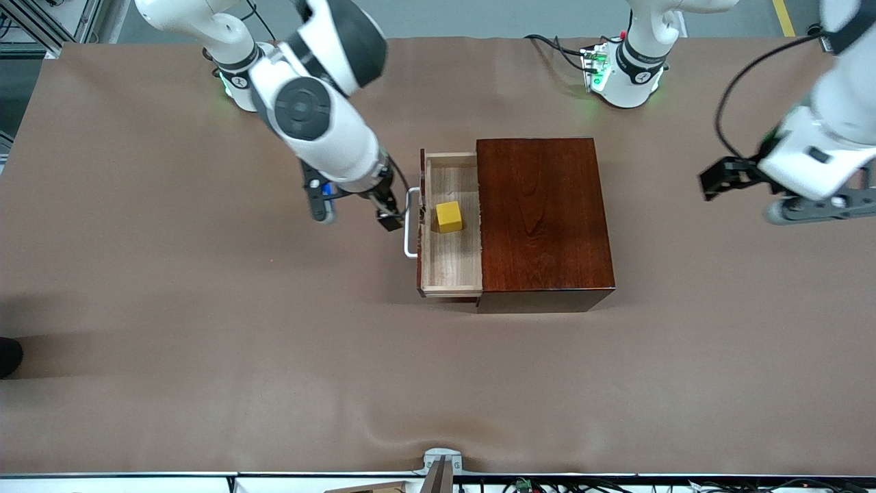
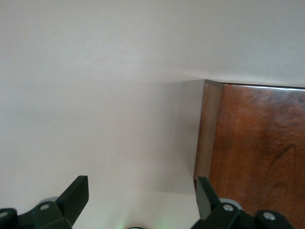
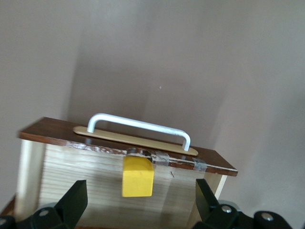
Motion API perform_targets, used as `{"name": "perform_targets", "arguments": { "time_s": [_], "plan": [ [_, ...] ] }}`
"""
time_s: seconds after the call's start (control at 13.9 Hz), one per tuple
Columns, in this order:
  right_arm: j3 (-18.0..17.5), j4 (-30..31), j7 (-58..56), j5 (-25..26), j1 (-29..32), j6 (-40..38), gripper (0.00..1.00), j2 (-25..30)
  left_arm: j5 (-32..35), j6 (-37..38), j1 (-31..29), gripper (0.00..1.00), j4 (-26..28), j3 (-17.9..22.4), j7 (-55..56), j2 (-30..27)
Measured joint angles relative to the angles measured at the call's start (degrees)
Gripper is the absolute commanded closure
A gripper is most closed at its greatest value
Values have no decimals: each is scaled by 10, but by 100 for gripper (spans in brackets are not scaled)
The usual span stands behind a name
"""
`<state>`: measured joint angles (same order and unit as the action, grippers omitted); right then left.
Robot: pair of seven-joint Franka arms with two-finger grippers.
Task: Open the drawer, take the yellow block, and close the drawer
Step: 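Lower the right gripper into the drawer and grasp the yellow cube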
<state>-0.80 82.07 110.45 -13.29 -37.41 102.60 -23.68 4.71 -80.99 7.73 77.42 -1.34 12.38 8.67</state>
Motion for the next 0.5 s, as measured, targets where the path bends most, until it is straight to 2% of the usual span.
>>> {"name": "perform_targets", "arguments": {
  "time_s": [0.29, 0.5],
  "plan": [
    [0, 0, 67, 0, -26, 42, 0, -32, -5, -9, -56, 0, 25, 0, -42, -9],
    [1, 1, 81, 0, -29, 87, 0, -51, -7, -10, -67, 0, 28, 0, -53, -9]
  ]
}}
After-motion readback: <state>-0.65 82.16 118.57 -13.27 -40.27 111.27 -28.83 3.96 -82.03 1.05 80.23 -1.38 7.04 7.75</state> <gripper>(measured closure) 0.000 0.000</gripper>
